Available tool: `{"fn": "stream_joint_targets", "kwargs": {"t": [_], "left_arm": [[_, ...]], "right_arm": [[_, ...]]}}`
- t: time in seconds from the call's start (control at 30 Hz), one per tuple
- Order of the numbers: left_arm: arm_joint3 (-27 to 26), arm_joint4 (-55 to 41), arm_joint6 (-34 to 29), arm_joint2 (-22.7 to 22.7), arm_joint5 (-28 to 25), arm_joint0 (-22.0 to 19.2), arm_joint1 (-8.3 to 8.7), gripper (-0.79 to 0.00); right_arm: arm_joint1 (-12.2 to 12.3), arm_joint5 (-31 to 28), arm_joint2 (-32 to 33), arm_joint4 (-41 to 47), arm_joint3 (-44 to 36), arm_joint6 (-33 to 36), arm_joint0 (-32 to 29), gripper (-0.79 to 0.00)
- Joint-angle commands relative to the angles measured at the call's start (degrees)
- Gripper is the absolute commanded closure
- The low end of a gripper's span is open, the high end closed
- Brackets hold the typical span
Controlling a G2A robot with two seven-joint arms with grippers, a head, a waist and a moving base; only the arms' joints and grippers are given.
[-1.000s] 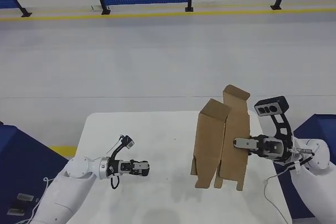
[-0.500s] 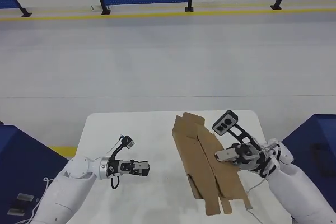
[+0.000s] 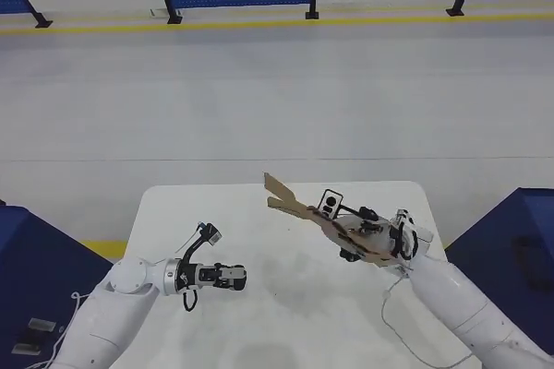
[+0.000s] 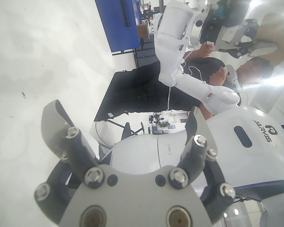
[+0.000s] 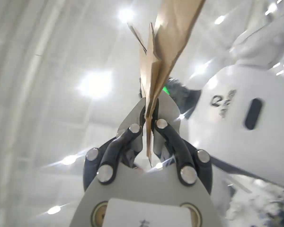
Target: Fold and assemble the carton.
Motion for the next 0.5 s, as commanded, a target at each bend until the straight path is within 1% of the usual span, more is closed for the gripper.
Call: {"fn": "stream_joint_targets", "kwargs": {"t": [0.0,0.07,0.17,0.2,0.27,0.47], "left_arm": [[0.0,0.0,0.0,0.0,0.0,0.0,0.00,-0.785],[0.0,0.0,0.0,0.0,0.0,0.0,0.00,-0.785],[0.0,0.0,0.0,0.0,0.0,0.0,0.00,-0.785],[0.0,0.0,0.0,0.0,0.0,0.0,0.00,-0.785],[0.0,0.0,0.0,0.0,0.0,0.0,0.00,-0.785],[0.0,0.0,0.0,0.0,0.0,0.0,0.00,-0.785]], "right_arm": [[0.6,-19.8,3.5,-18.2,-1.8,-9.3,-2.5,0.000],[1.3,-27.0,6.5,-25.9,-4.0,-13.1,-5.5,0.000],[2.3,-34.3,12.0,-34.0,-6.6,-16.8,-10.0,0.000],[2.5,-35.3,13.4,-34.0,-7.6,-16.6,-11.6,0.000],[2.8,-35.8,15.3,-30.5,-8.7,-14.8,-13.5,0.000],[2.8,-35.8,15.3,-30.5,-8.7,-14.8,-13.5,0.000]]}}
